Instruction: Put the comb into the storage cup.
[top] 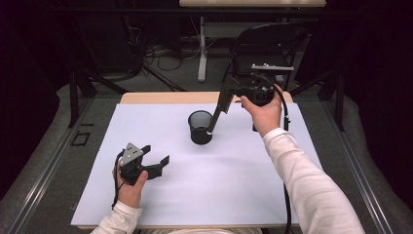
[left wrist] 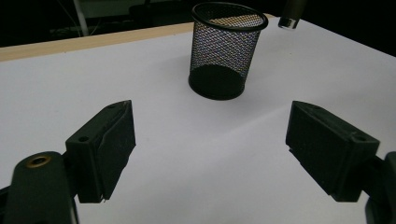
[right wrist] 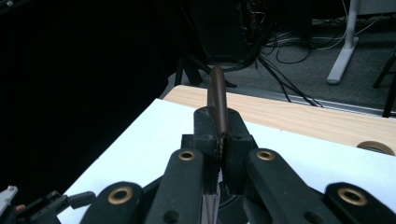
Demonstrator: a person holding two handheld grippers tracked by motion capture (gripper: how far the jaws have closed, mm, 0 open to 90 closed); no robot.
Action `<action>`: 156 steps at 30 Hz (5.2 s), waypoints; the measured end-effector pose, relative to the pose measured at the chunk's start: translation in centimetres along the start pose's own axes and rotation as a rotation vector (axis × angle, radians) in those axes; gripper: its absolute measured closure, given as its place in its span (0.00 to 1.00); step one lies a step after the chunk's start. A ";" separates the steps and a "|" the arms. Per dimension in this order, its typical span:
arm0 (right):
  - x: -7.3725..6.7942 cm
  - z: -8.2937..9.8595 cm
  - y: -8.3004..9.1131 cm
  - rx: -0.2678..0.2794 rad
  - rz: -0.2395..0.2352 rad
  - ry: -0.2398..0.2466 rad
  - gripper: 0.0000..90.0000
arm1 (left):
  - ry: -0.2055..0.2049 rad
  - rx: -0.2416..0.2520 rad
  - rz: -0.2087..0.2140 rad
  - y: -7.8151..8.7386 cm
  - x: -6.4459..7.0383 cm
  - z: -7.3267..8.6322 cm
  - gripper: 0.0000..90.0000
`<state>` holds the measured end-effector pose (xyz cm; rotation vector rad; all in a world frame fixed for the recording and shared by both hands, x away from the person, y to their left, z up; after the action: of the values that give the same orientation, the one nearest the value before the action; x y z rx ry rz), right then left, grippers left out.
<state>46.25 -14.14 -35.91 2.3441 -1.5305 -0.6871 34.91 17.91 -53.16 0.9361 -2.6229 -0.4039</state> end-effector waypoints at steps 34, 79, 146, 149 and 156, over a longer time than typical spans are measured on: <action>-0.6 -1.5 -4.2 -0.028 0.065 -0.039 0.97 | -0.001 -0.008 -0.002 -0.1 -0.1 0.1 0.18; -1.8 -1.8 -7.2 -0.035 0.144 -0.041 0.97 | -0.001 -0.007 -0.008 -0.1 -0.3 0.1 0.18; -2.3 3.6 -11.4 -0.120 0.155 -0.084 0.97 | -0.002 -0.006 -0.011 0.0 -0.3 0.1 0.18; -2.2 3.7 -11.4 -0.121 0.150 -0.096 0.97 | -0.002 -0.003 -0.011 0.0 -0.3 0.1 0.18; -1.6 3.8 -11.4 -0.121 0.142 -0.128 0.97 | -0.001 -0.005 -0.012 -0.1 -0.3 0.1 0.18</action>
<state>52.74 -7.82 -43.98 2.1168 -1.6399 -0.8829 35.18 18.08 -53.34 0.9504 -2.6177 -0.4134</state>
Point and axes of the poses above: each handheld gripper's, and its own axes: y roughly backward along the jaws, z roughly out of its underside, x roughly to its right, the point moved 4 cm from there along -y, roughly forward along the jaws, and after that the axes turned 15 degrees about z, right-handed, at the moved point
